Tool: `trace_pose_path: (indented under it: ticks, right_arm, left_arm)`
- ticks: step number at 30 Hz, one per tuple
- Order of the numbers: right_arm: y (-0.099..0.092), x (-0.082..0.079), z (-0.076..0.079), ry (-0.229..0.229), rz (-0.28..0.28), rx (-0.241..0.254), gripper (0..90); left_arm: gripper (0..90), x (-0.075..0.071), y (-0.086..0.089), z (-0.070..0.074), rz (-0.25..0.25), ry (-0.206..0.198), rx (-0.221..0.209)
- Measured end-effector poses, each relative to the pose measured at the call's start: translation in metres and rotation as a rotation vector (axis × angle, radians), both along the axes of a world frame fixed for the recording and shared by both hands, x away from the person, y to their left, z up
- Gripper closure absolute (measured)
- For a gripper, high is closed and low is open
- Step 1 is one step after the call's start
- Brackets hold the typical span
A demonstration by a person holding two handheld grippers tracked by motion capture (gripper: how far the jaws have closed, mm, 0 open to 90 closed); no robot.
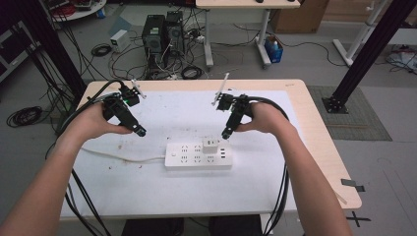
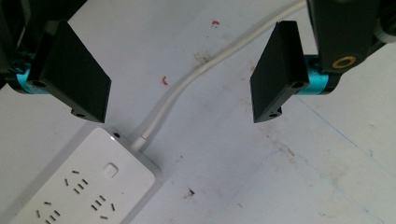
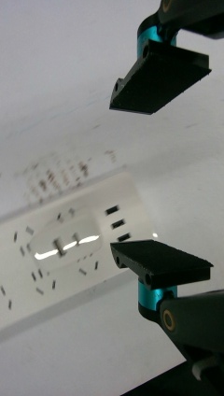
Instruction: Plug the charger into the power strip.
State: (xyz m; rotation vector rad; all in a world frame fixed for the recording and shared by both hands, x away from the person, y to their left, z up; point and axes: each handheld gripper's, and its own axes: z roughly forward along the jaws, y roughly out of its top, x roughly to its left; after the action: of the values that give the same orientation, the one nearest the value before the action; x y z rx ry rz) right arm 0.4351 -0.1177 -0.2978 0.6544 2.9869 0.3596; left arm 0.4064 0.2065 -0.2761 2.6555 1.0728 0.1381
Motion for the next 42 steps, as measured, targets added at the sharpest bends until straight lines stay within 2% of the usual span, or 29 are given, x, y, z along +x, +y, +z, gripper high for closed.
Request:
trace_pose_path:
  ticks: [1,2,3,8,11,13,19,21,36,42]
  right_arm:
    - [-0.008,0.001,0.002,-0.008,-0.04,-0.007,22.6]
    - [-0.024,0.001,0.007,-0.03,-0.138,0.003,22.6]
    - [-0.024,0.001,0.007,-0.03,-0.138,0.003,22.6]
    - [-0.059,0.005,0.013,-0.061,-0.432,0.018,22.1]
    - [-0.074,0.004,0.015,-0.107,-0.529,0.008,22.1]
    - [-0.083,0.003,0.017,-0.091,-0.56,0.029,22.1]
    - [-0.092,0.003,0.017,-0.088,-0.562,0.029,22.1]
    - [-0.092,0.003,0.016,-0.088,-0.557,0.016,22.1]
    - [-0.091,0.0,0.017,-0.082,-0.544,0.03,22.1]
    - [-0.092,-0.001,0.016,-0.072,-0.539,0.031,22.0]
  left_arm:
    - [20.5,0.001,0.0,0.0,-0.002,0.0,0.002]
    - [20.6,0.003,-0.001,-0.002,0.008,-0.004,0.002]
    - [20.6,0.003,-0.001,-0.002,0.008,-0.004,0.002]
    - [20.6,0.009,-0.001,-0.005,0.07,-0.011,0.022]
    - [20.6,0.013,-0.001,-0.007,0.098,-0.003,0.033]
    - [20.6,0.015,-0.001,-0.008,0.098,-0.006,0.03]
    - [20.6,0.016,-0.005,-0.005,0.084,-0.015,0.018]
    - [20.6,0.015,-0.007,-0.004,0.074,-0.016,0.02]
    - [20.6,0.012,-0.009,-0.002,0.056,-0.019,0.014]
    - [20.6,0.013,-0.009,-0.003,0.052,-0.017,0.028]
